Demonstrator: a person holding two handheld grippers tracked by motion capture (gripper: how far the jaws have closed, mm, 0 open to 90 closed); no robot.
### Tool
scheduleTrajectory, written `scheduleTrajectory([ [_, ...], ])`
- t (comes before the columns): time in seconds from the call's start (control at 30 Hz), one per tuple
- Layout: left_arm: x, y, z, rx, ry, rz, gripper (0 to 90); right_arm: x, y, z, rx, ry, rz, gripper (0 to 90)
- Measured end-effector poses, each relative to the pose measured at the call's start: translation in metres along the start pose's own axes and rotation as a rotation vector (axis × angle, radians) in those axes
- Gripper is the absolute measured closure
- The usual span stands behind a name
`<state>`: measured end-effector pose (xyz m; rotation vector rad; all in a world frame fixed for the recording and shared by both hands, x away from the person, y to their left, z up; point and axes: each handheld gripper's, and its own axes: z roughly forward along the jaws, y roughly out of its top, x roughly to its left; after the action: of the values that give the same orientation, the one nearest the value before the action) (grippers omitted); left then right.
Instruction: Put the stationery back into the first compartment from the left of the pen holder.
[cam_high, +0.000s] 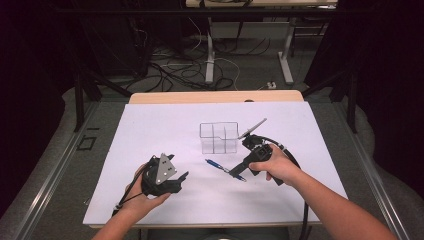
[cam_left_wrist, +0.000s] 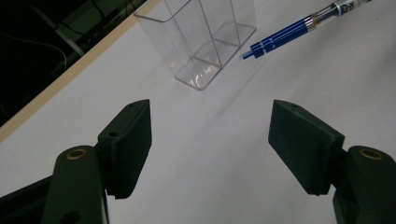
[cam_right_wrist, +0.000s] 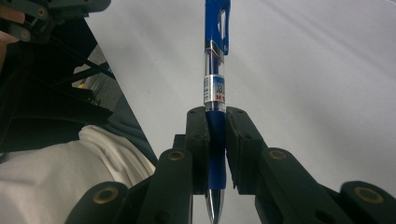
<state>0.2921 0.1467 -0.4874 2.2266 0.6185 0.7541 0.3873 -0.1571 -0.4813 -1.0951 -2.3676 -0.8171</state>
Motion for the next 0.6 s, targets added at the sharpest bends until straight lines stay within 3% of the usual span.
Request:
scheduleTrajectory([
  [0.07, -0.004, 0.004, 0.002, -0.007, -0.002, 0.055, 31.1, 0.001, 0.000, 0.000, -0.012, 0.005, 0.016, 80.2],
  [0.13, -0.007, 0.006, 0.004, -0.033, -0.031, 0.111, 34.6, 0.001, 0.001, -0.003, 0.023, -0.005, 0.008, 80.2],
  [0.17, -0.009, 0.008, 0.005, -0.038, -0.031, 0.128, 35.3, 0.002, 0.000, -0.001, -0.013, 0.002, 0.014, 80.2],
  [0.2, -0.011, 0.010, 0.006, -0.038, -0.030, 0.150, 35.3, 0.002, 0.001, -0.003, 0.018, -0.008, 0.005, 80.2],
  [0.3, -0.016, 0.014, 0.008, -0.041, -0.001, 0.226, 35.3, 0.001, 0.002, -0.003, 0.016, -0.009, -0.023, 80.2],
  [0.33, -0.018, 0.015, 0.008, -0.041, -0.002, 0.238, 35.4, 0.002, 0.002, 0.000, -0.014, 0.001, -0.021, 80.2],
  [0.43, -0.022, 0.017, 0.010, -0.054, 0.004, 0.289, 35.5, 0.004, 0.003, -0.001, 0.031, -0.004, -0.012, 80.2],
  [0.6, -0.023, 0.018, 0.012, -0.085, 0.000, 0.310, 44.0, 0.005, 0.003, 0.003, -0.003, 0.001, -0.014, 80.2],
])
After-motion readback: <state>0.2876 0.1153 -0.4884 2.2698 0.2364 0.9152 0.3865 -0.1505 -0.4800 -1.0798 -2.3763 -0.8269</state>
